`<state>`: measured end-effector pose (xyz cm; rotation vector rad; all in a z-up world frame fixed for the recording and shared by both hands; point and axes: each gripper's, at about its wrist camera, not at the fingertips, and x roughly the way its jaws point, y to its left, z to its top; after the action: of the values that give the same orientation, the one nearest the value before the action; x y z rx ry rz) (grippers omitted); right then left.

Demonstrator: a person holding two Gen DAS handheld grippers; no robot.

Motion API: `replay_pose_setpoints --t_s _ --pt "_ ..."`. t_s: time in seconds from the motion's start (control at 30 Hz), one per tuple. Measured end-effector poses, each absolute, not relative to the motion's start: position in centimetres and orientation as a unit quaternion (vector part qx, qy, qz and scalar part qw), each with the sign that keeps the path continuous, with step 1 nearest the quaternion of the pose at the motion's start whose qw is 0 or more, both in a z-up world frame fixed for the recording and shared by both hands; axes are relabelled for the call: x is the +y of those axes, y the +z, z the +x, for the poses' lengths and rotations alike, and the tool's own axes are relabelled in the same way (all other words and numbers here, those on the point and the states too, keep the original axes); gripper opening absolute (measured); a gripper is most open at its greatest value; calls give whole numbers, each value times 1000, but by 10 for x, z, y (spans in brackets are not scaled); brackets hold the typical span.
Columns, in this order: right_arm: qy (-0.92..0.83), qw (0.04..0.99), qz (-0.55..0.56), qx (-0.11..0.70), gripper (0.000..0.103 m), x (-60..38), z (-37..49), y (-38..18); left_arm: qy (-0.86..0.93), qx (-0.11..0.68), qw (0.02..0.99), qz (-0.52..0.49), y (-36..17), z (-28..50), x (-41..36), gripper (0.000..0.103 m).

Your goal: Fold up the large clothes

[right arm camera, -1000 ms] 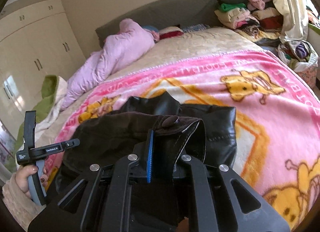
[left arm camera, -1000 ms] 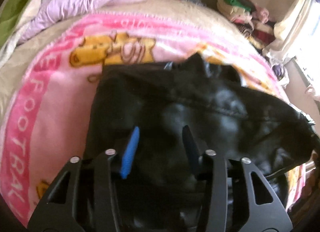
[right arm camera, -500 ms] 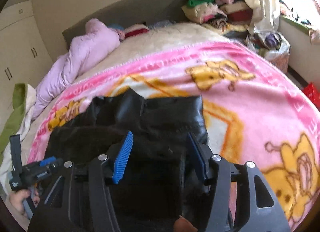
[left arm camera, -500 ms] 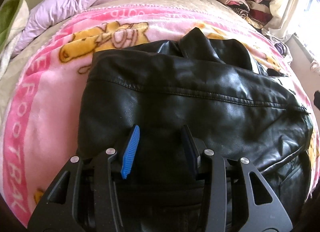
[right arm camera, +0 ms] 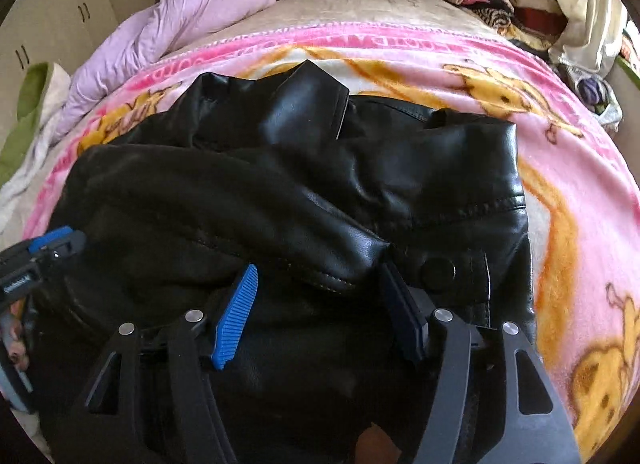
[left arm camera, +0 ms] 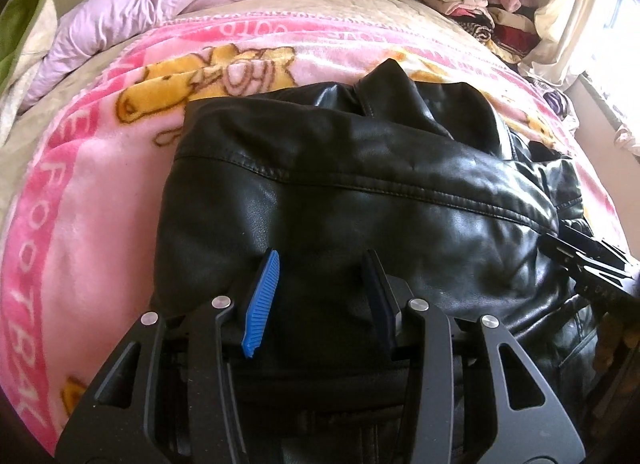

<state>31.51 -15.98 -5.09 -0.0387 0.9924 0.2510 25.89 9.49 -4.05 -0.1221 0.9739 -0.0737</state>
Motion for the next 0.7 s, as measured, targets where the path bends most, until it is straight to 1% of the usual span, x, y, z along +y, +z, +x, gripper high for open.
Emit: replay_pose_setpoints --t_s 0.13,0.2,0.27,0.43,0.7 --pt "147 882 30 447 62 -172 298 -24 -36 463 884 -47 -36 255 92 36" --pt "164 883 50 437 62 -177 286 -13 -43 463 885 -29 -31 249 86 45" --pt "180 885 53 427 62 -180 271 -3 -53 463 884 -30 -27 242 82 48" --pt "202 882 35 425 62 -174 247 2 -70 459 885 -38 -25 220 71 48" --pt "205 880 22 428 62 -163 232 -1 -62 468 881 -34 -40 212 66 48"
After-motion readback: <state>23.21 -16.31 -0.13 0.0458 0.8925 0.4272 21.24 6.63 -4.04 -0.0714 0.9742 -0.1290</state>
